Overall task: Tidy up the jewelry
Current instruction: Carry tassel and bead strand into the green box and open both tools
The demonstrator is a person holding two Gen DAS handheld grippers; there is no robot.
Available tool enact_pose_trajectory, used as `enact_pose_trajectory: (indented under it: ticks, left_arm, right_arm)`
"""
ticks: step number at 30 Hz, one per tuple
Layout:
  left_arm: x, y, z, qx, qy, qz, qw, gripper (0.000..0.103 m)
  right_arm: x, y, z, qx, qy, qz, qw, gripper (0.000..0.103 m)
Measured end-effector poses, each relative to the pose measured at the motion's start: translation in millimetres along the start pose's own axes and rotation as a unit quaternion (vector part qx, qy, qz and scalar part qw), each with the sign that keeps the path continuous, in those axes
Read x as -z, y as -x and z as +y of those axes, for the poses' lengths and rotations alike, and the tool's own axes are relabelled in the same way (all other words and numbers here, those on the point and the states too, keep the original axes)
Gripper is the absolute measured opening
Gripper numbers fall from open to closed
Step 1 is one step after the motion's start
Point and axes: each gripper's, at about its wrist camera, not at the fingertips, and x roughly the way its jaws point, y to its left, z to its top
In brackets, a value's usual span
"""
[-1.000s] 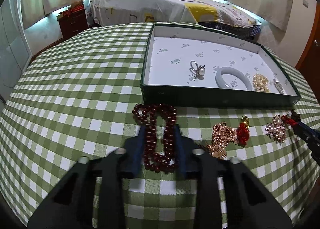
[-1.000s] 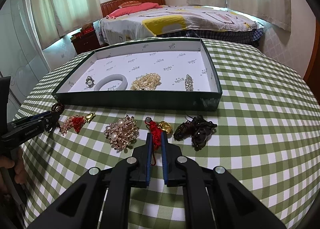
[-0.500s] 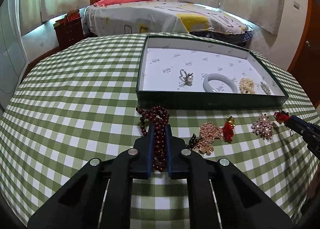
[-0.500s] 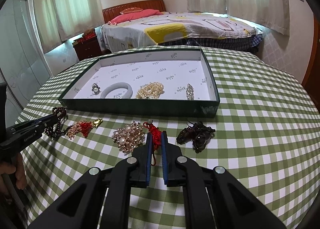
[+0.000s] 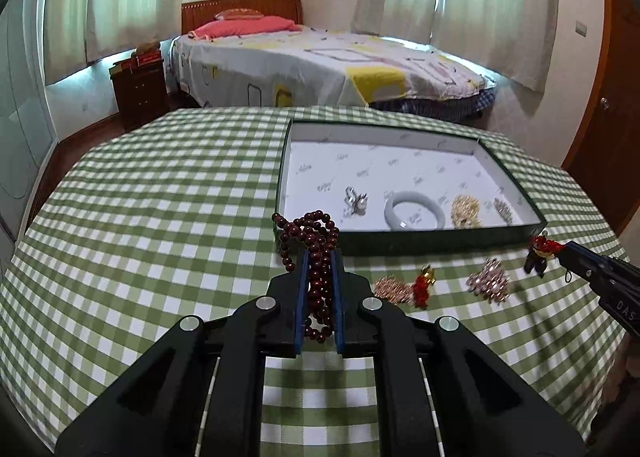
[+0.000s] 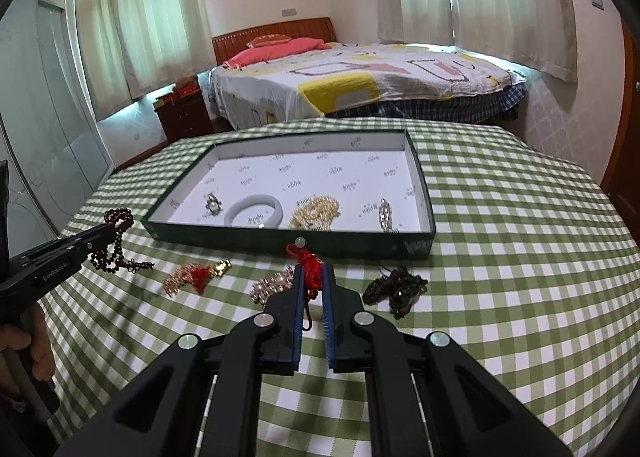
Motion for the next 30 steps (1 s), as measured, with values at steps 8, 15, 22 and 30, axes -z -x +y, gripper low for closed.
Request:
enact_pose_trajectory:
  ticks: [8,15,22,30]
  left_arm:
    - [-29.2,10.0,-9.7,0.017,-0.003,-0.030,0.9994,0.011]
    - [-63.9,5.3,-21.6,0.032,-0.008,-0.059,0.9977,0.011]
    - [-97.6,-26.1,-32.2,0.031,-0.021,-0.074,0.9966,0.011]
    - [-128.3,-96.4,-28.9,0.030,-0.006,-0.041,0.9987,0.011]
  right_arm:
    - [-25.0,15.4,3.3,-0.005,0.003,-0.037,0.999,0.009]
    - [-55.2,8.2,-0.1,0.000,0.012,-0.066,0.998,0.009]
    - [-90.7,-21.7,-10.2,0.009,0.010,-0.082,0.997,0.009]
    - [-128.0,-82.5,-29.9,0.018,0.005,-0.061,0.998,0.009]
